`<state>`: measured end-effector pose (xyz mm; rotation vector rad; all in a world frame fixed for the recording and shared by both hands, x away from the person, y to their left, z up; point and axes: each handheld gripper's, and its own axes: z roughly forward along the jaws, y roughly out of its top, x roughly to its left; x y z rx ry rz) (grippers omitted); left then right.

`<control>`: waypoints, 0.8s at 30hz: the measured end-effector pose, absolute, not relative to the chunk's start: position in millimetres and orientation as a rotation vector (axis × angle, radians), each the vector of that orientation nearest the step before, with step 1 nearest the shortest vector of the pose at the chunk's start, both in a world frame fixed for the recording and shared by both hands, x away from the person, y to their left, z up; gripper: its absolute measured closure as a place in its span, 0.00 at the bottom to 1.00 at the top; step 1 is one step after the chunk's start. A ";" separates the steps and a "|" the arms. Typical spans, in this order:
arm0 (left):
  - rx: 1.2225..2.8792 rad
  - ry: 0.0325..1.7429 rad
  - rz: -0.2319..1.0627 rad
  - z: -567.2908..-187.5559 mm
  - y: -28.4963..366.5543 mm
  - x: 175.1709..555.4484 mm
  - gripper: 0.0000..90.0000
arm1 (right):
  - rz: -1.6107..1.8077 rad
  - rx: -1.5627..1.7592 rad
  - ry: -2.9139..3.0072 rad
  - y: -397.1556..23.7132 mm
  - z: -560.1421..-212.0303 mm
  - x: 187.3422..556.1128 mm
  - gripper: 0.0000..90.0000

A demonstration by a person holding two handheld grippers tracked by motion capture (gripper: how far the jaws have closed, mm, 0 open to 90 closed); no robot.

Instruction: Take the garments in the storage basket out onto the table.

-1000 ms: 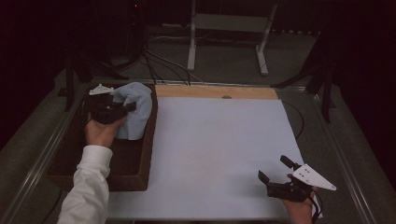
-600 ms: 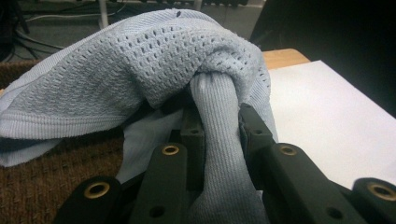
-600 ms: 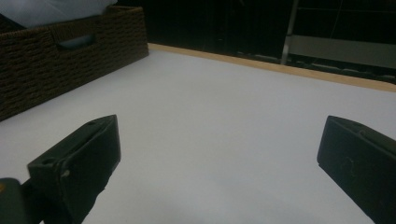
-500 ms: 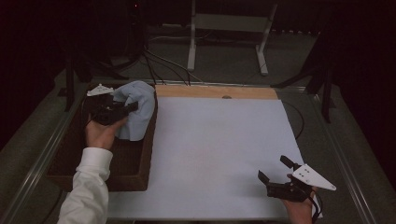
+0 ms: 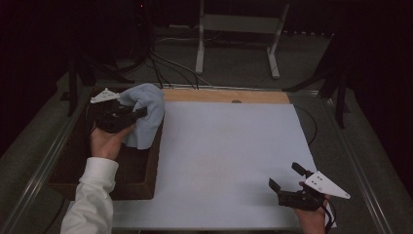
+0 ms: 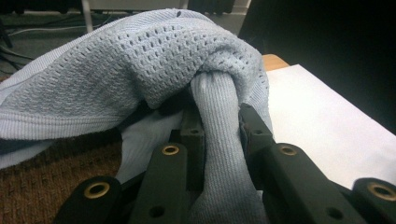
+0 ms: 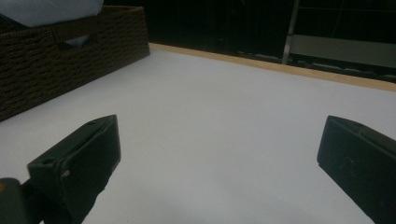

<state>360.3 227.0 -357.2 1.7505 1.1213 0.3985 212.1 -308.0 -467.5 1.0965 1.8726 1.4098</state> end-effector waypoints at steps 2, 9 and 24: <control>1.749 1.116 0.395 -356.2 226.3 358.8 0.85 | 1.410 1.097 1.873 -307.8 -467.6 212.2 0.00; 1.755 1.097 0.389 -352.2 221.1 355.7 0.85 | 1.409 1.097 1.875 -307.4 -467.7 212.4 0.00; 1.753 1.040 0.375 -347.2 206.4 351.4 0.85 | 1.409 1.097 1.871 -308.5 -467.4 212.1 0.00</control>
